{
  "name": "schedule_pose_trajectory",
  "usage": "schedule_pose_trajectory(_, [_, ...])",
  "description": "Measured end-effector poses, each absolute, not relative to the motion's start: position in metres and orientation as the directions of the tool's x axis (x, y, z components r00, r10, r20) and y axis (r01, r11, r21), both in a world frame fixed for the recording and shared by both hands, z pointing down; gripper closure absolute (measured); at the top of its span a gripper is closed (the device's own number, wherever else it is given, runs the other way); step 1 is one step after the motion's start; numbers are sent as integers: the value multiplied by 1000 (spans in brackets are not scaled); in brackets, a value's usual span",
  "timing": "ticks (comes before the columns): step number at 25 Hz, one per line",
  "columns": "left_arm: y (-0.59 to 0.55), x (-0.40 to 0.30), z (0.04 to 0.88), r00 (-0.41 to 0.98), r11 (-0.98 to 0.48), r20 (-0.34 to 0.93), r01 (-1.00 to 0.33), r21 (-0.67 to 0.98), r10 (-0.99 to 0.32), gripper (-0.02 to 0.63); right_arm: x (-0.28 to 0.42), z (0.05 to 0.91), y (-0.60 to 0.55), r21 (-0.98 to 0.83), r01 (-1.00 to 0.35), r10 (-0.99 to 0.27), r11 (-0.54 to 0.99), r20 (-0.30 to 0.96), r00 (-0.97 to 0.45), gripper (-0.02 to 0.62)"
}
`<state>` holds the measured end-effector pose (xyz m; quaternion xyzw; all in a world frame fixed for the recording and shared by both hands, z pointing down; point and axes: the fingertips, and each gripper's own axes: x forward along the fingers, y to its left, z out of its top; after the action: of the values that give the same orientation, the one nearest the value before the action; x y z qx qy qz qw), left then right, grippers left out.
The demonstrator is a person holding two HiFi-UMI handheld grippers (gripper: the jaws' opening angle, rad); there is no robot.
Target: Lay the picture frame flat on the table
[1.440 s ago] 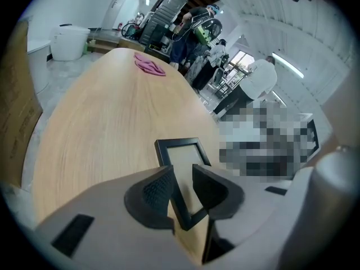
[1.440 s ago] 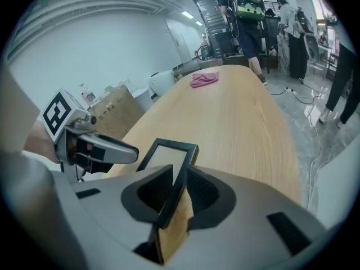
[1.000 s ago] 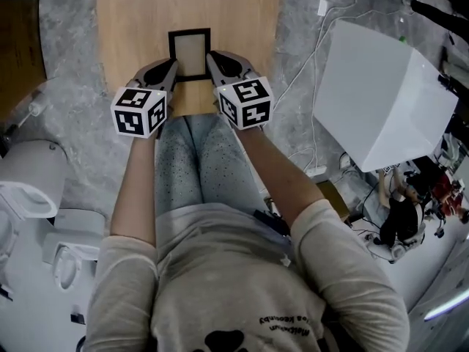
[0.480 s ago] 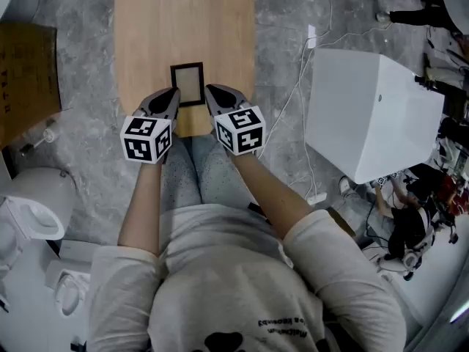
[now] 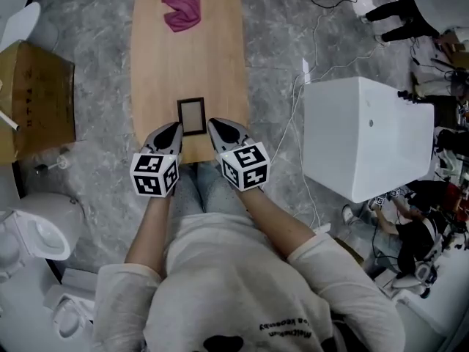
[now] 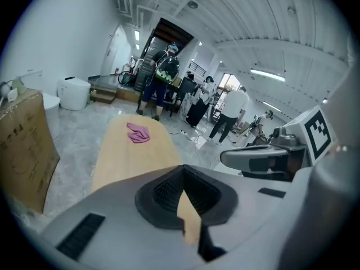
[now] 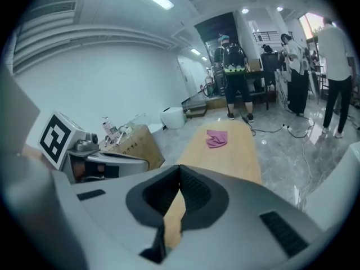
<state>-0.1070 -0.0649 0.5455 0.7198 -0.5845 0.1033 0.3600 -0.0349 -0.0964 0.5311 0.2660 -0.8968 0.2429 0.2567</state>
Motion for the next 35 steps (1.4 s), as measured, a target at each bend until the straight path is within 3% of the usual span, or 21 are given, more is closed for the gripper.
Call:
schedule_pose_trajectory(18, [-41,-112,400,185,-88,391,-963,254,-902,598,-28,398,-85,-231,-593,-491,771,376,-786,584])
schedule_pose_trajectory(35, [-35,-97,299,137,-130,166,-990,49,-977,598,-13,303,-79,-43,-629,-617,777,146,-773,584])
